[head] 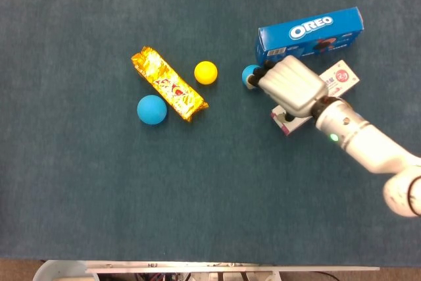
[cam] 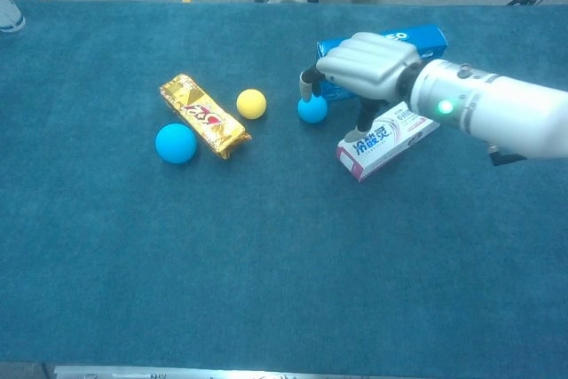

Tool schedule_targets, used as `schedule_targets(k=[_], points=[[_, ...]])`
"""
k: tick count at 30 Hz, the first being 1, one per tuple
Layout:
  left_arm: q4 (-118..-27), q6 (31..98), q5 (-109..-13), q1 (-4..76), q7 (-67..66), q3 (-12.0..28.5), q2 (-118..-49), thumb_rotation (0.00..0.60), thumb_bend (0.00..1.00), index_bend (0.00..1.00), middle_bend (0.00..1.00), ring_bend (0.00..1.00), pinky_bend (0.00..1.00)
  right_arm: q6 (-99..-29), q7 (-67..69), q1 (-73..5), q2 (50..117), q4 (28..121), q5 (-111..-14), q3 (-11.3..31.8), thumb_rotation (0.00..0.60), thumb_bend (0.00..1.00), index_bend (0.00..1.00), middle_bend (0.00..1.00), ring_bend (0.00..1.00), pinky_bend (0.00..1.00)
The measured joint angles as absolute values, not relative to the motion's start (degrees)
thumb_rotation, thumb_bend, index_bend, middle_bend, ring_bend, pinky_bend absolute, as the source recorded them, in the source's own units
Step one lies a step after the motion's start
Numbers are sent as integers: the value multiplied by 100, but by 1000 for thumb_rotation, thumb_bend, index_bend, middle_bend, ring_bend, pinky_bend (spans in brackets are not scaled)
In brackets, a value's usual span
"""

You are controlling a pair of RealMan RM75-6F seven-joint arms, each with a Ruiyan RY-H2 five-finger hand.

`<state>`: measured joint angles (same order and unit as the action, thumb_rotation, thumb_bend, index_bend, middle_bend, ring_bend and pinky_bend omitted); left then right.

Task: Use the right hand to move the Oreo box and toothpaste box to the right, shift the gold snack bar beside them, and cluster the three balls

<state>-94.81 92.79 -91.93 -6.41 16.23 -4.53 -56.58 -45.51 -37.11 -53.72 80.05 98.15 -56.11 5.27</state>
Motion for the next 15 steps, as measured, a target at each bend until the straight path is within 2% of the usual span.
schedule_targets(k=[15], points=[[-9344,9285,-9161,-668,1783,-449,-5680,600,206,229,238,90,101,-4641,-3996,-5840,8675,9042,-4587,544,600,0,334,369,279,532]])
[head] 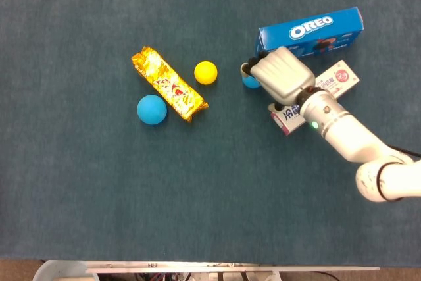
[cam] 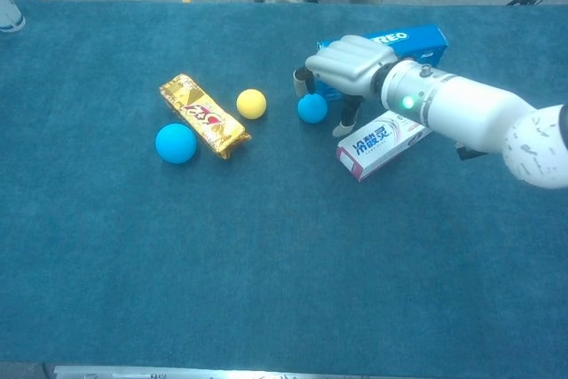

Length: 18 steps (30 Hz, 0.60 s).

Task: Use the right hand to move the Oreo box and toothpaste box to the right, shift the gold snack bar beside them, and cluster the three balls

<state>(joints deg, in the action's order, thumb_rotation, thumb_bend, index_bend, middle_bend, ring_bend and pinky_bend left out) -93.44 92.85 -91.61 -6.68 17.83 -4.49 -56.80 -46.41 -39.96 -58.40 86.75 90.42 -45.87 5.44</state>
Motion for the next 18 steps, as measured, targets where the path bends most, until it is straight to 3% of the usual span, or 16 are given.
schedule_targets(k=[18], points=[[-9337,9170,-9128,-629,1782,-446,-5679,600,206,229,240,90,101,-4839,-4074,-6009,8879,8606,-4220,441,600,0,334,369,279,532]])
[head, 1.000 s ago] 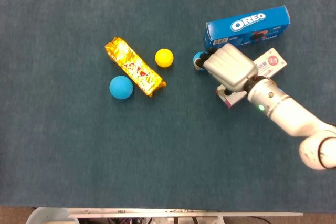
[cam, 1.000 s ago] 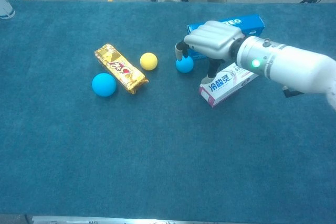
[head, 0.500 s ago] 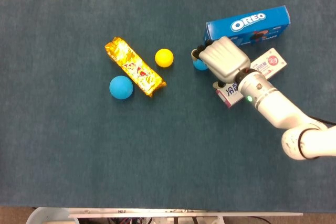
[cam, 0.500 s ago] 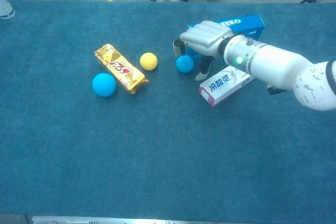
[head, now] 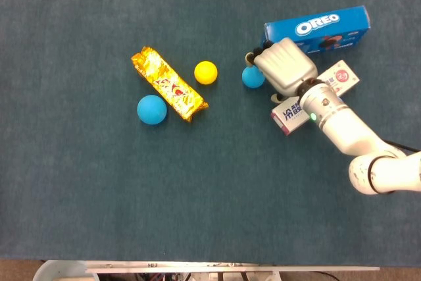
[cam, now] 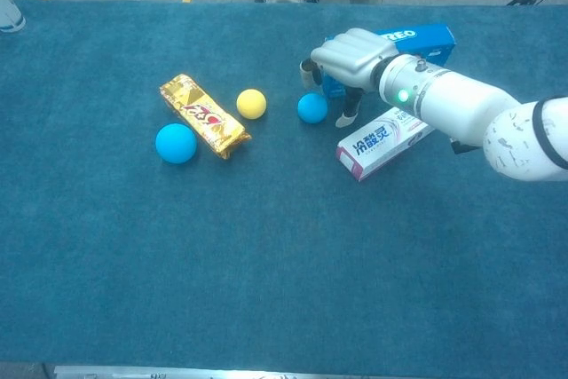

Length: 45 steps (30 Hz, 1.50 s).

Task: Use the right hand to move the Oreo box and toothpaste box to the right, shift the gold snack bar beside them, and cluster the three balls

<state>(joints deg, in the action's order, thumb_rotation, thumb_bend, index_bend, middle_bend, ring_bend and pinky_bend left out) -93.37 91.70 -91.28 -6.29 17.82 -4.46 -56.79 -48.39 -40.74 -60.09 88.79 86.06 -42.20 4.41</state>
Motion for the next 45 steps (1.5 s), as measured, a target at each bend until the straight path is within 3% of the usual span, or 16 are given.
schedule_targets(k=[37,45], points=[[-9196,9157,-9020,-694,1918,-446,-5699,600,206,229,240,90,101,-4865,-4620,-6438,9662,7817,-3450,502,600,15,336,387,318,591],[-9173,9167,-9009,-721,1961,-453,-5689,600,206,229,240,90,101,-4951,-4739,-6492,9814,7665,-3396,502,600,54,413,422,360,634]])
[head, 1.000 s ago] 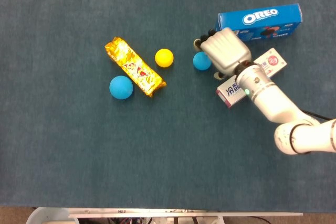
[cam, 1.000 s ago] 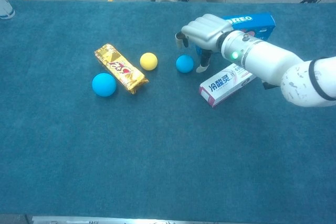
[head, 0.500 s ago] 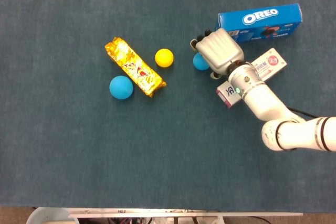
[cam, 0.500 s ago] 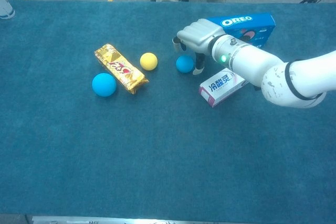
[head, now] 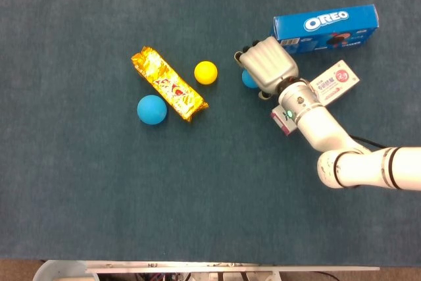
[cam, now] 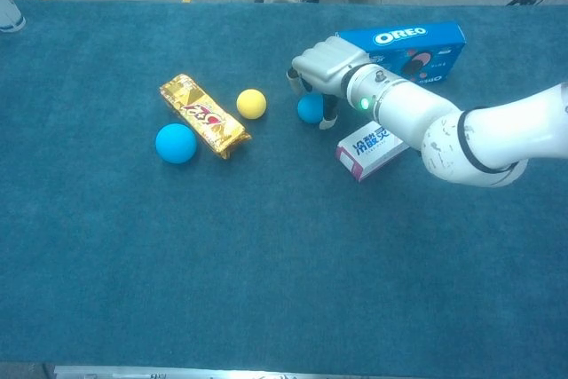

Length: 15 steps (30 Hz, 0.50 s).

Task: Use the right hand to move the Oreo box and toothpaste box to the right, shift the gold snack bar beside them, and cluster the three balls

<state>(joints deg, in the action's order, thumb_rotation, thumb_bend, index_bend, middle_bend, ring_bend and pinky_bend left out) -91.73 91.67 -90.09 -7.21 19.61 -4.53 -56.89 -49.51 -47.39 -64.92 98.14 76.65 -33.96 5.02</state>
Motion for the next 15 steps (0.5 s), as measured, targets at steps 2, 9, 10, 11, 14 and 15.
schedule_targets(k=[2,9,10,11,14,15], points=[[-9160,9155,-9002,-721,1974,-453,-5692,600,206,229,240,90,101,-4956,-4752,-6497,9836,7637,-3361,513,600,58,428,426,365,641],[-9113,9163,-8999,-731,2028,-448,-5701,600,206,229,240,90,101,-4937,-4860,-6536,9906,7522,-3218,526,600,111,446,431,368,649],[-9106,9164,-8998,-733,2033,-447,-5705,600,206,229,240,90,101,-4935,-4879,-6542,9919,7502,-3201,526,600,133,449,432,369,652],[-9101,9168,-8996,-736,2041,-446,-5704,600,206,229,240,90,101,-4933,-4899,-6552,9940,7475,-3175,530,600,147,454,435,372,657],[-9089,9180,-8994,-747,2060,-446,-5703,600,206,229,240,90,101,-4930,-4906,-6569,9987,7435,-3148,562,600,181,475,445,386,675],[-9085,9191,-8996,-753,2066,-445,-5702,600,206,229,240,90,101,-4932,-4892,-6570,9995,7432,-3160,575,600,196,485,451,395,684]])
